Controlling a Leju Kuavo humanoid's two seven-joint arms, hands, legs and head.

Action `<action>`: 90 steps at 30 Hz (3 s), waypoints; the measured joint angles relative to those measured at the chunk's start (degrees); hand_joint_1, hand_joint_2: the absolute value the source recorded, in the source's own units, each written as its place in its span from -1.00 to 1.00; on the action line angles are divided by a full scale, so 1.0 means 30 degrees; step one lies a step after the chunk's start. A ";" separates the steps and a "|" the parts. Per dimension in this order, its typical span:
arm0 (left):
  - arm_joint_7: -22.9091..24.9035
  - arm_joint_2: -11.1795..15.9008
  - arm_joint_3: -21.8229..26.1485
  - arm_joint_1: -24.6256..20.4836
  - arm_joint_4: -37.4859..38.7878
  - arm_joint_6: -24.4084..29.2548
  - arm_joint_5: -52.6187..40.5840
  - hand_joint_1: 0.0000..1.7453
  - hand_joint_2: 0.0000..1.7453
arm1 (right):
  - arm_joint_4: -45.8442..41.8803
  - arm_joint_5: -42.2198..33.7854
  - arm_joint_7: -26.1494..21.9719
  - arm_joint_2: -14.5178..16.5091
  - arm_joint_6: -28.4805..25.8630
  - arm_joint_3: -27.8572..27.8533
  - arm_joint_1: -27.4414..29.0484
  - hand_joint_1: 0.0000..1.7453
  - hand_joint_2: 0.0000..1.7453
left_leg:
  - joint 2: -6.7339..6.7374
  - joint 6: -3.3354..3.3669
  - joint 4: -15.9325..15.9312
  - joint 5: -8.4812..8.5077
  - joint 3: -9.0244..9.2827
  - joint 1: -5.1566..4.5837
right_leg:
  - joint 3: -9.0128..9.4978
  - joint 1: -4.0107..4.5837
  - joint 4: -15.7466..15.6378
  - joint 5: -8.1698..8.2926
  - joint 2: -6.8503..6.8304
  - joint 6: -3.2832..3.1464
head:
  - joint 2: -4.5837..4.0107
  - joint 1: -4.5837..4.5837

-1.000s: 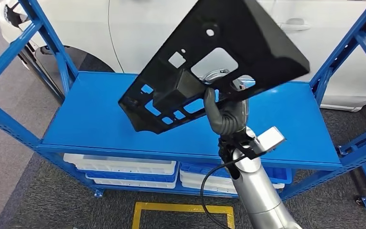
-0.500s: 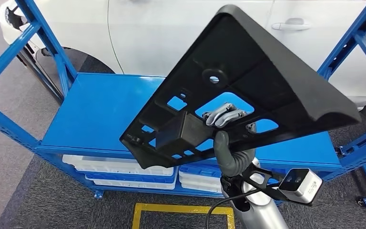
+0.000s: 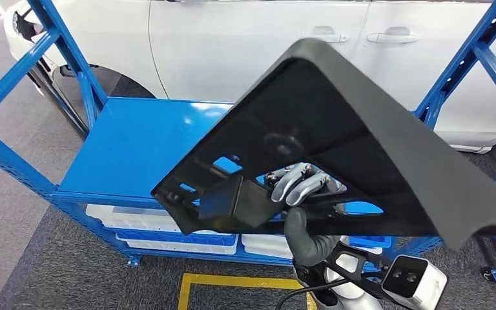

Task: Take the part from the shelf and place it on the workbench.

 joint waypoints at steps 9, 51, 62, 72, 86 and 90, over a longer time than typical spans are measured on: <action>0.0594 0.0082 -0.0009 -0.0056 0.0000 0.0219 -0.0049 -1.00 -1.00 | -0.0422 -0.0433 -0.0040 -0.0950 0.1103 0.0237 0.0018 1.00 1.00 | 0.0164 0.0421 -0.0109 0.1361 -0.1456 0.0125 | -0.0756 -0.0293 0.4619 -0.3183 0.0024 0.0669 | 0.0000 0.0002; 0.1023 0.0623 0.0268 0.0163 -0.0015 0.0521 0.0361 -1.00 -1.00 | 0.0567 -0.1958 0.0018 -0.1714 0.1560 0.0521 -0.1387 1.00 1.00 | 0.0152 -0.0663 0.3217 -0.0892 -0.3325 0.0152 | 0.1110 -0.0125 -0.0192 -0.0962 -0.0101 -0.0678 | 0.0000 -0.0002; 0.1005 0.0699 0.0359 0.0103 -0.0036 0.0502 0.0396 -1.00 -1.00 | 0.0620 -0.2213 0.0117 -0.1807 0.0561 0.0701 -0.1987 1.00 1.00 | 0.0195 0.0164 -0.0519 -0.0794 0.1220 -0.0082 | -0.0778 -0.0026 -0.0121 0.0938 -0.0151 0.0021 | 0.0002 -0.0002; 0.1012 0.0688 0.0362 0.0189 -0.0036 0.0495 0.0306 -1.00 -1.00 | 0.1370 -0.4131 -0.0034 -0.4449 -0.0290 0.1067 -0.2914 1.00 1.00 | 0.0280 0.0425 -0.0199 0.0302 -0.0116 -0.0039 | -0.0254 -0.0124 0.2004 -0.1145 -0.0065 0.0328 | 0.0000 0.0002; 0.1021 0.0637 0.0372 0.0275 -0.0036 0.0605 0.0372 -1.00 -1.00 | 0.2000 -0.3309 -0.0040 -0.5555 -0.0326 0.1628 -0.3672 1.00 1.00 | 0.0266 -0.0543 0.4534 -0.1228 -0.2495 0.0099 | 0.0553 -0.0082 -0.0156 -0.0504 -0.0520 -0.0607 | 0.0000 -0.0005; 0.1029 0.0637 0.0377 0.0277 -0.0036 0.0608 0.0377 -1.00 -1.00 | 0.2019 -0.3010 -0.0040 -0.5533 -0.0391 0.1832 -0.3803 1.00 1.00 | 0.0287 -0.0525 0.3702 -0.0699 -0.2105 0.0102 | 0.0555 -0.0081 -0.0131 -0.0513 -0.0584 -0.0597 | 0.0000 -0.0005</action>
